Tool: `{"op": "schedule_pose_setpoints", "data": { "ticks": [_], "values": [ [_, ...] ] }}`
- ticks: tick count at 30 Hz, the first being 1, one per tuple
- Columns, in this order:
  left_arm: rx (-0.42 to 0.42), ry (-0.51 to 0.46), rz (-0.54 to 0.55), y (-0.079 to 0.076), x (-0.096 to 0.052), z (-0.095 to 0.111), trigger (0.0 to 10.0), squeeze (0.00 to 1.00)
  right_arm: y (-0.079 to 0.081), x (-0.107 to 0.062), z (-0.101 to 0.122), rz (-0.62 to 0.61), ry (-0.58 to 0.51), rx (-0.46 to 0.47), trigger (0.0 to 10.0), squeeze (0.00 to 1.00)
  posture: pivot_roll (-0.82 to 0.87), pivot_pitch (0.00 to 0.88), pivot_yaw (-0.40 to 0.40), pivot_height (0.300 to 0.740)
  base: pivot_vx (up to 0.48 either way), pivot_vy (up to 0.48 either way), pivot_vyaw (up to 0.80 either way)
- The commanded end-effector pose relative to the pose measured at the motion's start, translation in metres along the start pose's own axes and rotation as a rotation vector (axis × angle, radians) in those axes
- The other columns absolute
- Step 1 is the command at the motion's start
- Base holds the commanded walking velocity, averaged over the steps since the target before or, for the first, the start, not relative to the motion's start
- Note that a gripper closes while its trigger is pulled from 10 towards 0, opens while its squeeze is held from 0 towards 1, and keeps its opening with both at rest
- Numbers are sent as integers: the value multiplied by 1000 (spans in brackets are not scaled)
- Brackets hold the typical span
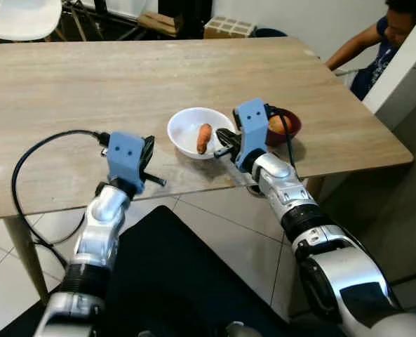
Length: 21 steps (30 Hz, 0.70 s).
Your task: Restocking fridge
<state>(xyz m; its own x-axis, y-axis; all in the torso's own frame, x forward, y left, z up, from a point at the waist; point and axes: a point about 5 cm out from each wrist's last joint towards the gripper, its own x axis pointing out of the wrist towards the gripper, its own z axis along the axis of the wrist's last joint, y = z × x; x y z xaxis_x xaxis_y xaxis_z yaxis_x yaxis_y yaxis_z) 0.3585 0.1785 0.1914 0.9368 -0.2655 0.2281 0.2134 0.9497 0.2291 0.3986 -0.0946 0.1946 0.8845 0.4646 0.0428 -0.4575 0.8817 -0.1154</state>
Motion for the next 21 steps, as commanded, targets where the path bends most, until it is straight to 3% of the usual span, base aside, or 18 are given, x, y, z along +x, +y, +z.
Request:
{"op": "schedule_pose_setpoints", "data": {
  "ticks": [1,2,9,16,21],
  "values": [
    [-6,45,9,5,-2,-10,10000,0,-2,-2,-1,-6,-10,-4,10000,0,-72,194,-51,740,0,0,0],
    [-6,64,48,16,2,-10,10000,0,-3,-3,1,4,-32,4,10000,0,-74,194,-49,740,0,0,0],
    [-17,125,74,36,13,-13,10000,0,-6,-10,3,38,-88,13,10000,0,-89,202,-40,740,0,0,0],
    [-77,177,32,33,18,-22,10000,0,-14,-13,11,24,-128,19,10000,0,-105,209,-38,740,0,0,0],
    [-134,150,-154,13,24,-20,10000,0,-17,-15,18,32,-166,34,10000,0,-108,209,-38,740,0,0,0]
  ]
}}
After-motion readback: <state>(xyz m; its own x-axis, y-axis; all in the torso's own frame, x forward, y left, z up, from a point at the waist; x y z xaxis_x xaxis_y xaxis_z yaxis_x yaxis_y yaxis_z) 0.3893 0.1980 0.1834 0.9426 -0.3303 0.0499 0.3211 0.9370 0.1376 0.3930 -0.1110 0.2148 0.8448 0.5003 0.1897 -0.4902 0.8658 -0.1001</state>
